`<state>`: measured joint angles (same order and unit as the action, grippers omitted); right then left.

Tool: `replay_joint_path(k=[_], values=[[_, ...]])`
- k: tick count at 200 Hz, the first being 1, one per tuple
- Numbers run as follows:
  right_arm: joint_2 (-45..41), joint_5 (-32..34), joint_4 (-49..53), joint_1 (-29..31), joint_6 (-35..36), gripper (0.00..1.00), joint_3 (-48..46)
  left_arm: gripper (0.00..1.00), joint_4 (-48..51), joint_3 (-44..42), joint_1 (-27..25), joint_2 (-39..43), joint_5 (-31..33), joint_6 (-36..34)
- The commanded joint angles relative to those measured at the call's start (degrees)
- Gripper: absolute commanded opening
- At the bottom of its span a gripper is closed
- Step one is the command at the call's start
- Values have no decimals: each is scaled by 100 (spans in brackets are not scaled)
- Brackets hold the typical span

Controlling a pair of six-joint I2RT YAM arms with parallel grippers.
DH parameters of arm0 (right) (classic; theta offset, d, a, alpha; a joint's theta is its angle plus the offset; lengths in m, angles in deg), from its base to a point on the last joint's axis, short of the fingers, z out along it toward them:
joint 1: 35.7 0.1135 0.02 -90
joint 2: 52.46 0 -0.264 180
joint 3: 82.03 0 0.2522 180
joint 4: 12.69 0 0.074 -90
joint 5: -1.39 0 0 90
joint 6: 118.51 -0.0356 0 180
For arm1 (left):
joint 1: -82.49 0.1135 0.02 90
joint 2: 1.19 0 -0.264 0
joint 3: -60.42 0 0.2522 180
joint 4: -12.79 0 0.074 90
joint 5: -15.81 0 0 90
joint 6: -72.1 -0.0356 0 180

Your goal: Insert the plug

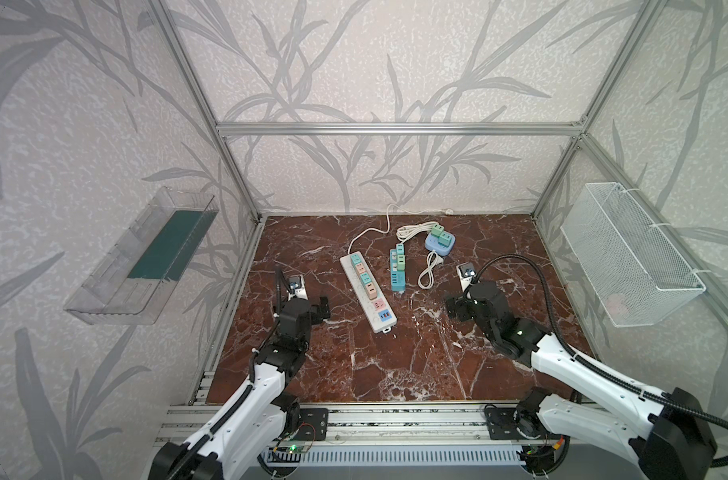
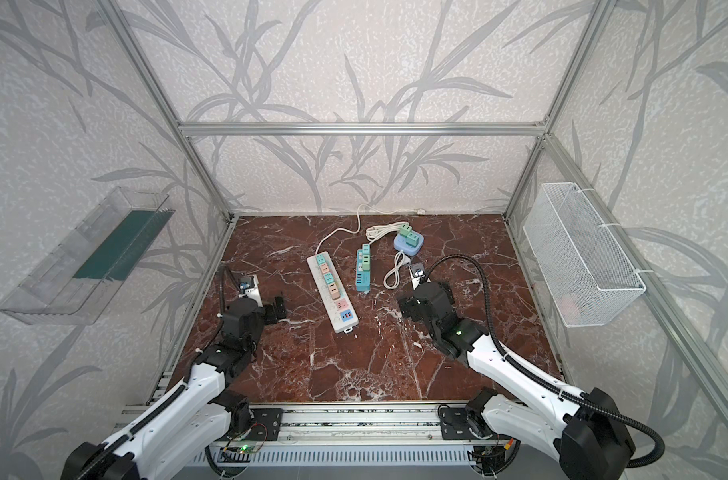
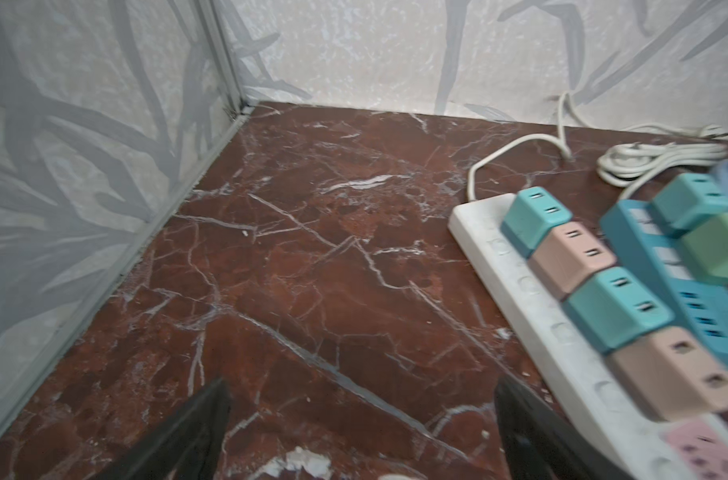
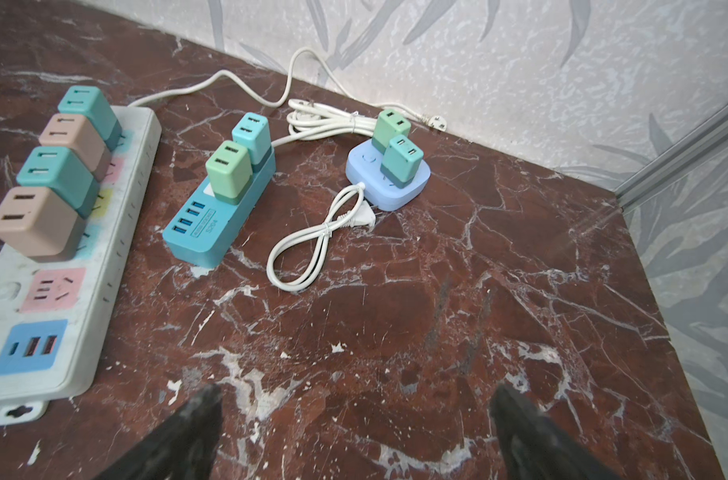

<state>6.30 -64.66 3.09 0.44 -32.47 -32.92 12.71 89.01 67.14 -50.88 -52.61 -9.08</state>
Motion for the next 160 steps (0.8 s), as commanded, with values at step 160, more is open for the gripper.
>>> replay_joint_path(k=[160], values=[[256,-804,-3330,-1139,1336,99,-1397,99,-4088,651,1709,-4024,-1675,-696]])
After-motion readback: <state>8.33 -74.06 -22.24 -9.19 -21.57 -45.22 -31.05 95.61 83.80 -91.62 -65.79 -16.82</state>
